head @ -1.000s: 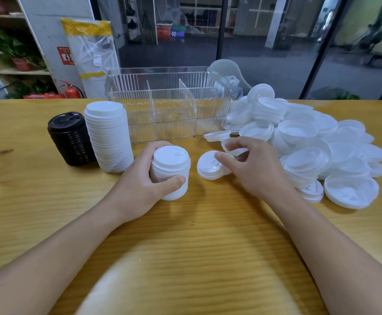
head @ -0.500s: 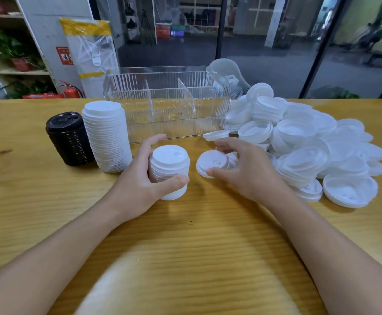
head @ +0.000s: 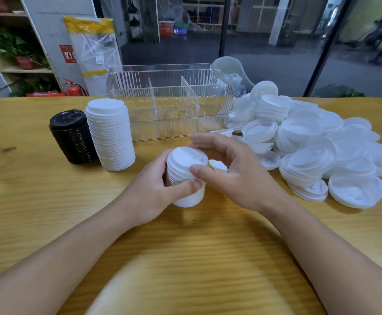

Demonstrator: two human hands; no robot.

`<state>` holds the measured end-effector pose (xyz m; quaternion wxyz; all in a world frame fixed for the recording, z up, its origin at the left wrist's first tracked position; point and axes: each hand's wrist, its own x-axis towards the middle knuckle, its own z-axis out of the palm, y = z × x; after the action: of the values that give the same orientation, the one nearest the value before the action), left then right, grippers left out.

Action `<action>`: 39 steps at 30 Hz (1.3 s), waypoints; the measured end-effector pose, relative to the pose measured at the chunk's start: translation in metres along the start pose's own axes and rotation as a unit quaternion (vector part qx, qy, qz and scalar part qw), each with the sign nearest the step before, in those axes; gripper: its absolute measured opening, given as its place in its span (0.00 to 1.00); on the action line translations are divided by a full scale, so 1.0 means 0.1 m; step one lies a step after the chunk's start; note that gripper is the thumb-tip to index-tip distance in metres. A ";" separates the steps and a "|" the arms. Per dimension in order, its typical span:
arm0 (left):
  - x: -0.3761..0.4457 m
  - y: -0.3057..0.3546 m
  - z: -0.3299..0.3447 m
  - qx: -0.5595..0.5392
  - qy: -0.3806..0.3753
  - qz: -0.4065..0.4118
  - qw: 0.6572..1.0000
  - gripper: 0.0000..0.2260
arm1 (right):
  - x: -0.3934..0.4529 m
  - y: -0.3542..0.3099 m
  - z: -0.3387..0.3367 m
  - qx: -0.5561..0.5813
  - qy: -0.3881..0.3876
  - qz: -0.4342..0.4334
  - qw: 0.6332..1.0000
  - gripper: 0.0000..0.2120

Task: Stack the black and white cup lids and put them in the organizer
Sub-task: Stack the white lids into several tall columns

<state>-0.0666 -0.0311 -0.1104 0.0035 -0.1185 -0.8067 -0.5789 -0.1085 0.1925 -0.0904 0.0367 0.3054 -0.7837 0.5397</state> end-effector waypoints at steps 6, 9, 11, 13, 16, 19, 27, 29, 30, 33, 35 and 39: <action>0.02 -0.02 -0.05 -0.009 -0.020 -0.014 1.000 0.30 | -0.01 0.03 -0.05 0.002 -0.029 -0.004 1.000 0.26; 0.03 -0.03 -0.07 -0.014 -0.026 -0.019 0.999 0.33 | 0.00 0.04 -0.04 0.000 -0.045 -0.008 0.999 0.26; 0.03 -0.04 -0.08 -0.018 -0.028 -0.017 0.999 0.33 | 0.00 0.05 -0.03 0.002 -0.050 -0.014 0.999 0.26; 0.03 -0.04 -0.09 -0.015 -0.028 -0.014 0.999 0.33 | 0.00 0.07 -0.04 0.009 -0.057 -0.009 0.998 0.27; 0.03 -0.04 -0.10 -0.014 -0.030 -0.011 0.999 0.33 | 0.00 0.07 -0.12 0.005 -0.068 -0.001 0.998 0.32; 0.03 -0.05 -0.11 -0.006 -0.021 -0.005 1.000 0.34 | 0.03 0.08 -0.30 -0.060 -0.024 0.008 0.998 0.29; 0.04 0.01 -0.12 0.000 0.013 0.002 1.000 0.41 | 0.03 0.24 -0.39 -0.340 -0.043 0.113 0.933 0.17; 0.05 -0.01 -0.12 -0.001 0.022 0.014 1.000 0.41 | 0.04 0.26 -0.37 -0.351 -0.041 0.104 0.930 0.12; 0.05 -0.03 -0.13 -0.002 0.023 0.018 1.000 0.42 | 0.04 0.26 -0.36 -0.356 -0.041 0.102 0.928 0.10; 0.04 -0.06 -0.13 -0.003 0.022 0.035 0.999 0.43 | 0.04 0.27 -0.35 -0.349 -0.036 0.102 0.931 0.04; 0.04 -0.05 -0.10 -0.003 0.026 0.049 0.998 0.39 | 0.05 0.28 -0.32 -0.300 -0.017 0.098 0.949 0.03; 0.04 -0.04 -0.06 0.004 0.026 0.050 0.998 0.27 | 0.11 0.29 -0.21 -0.052 0.054 0.113 0.991 0.01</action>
<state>-0.0725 -0.0372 -0.1120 0.0541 -0.1438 -0.8014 -0.5780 -0.1380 0.2126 -0.1016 0.0335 0.1825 -0.8372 0.5145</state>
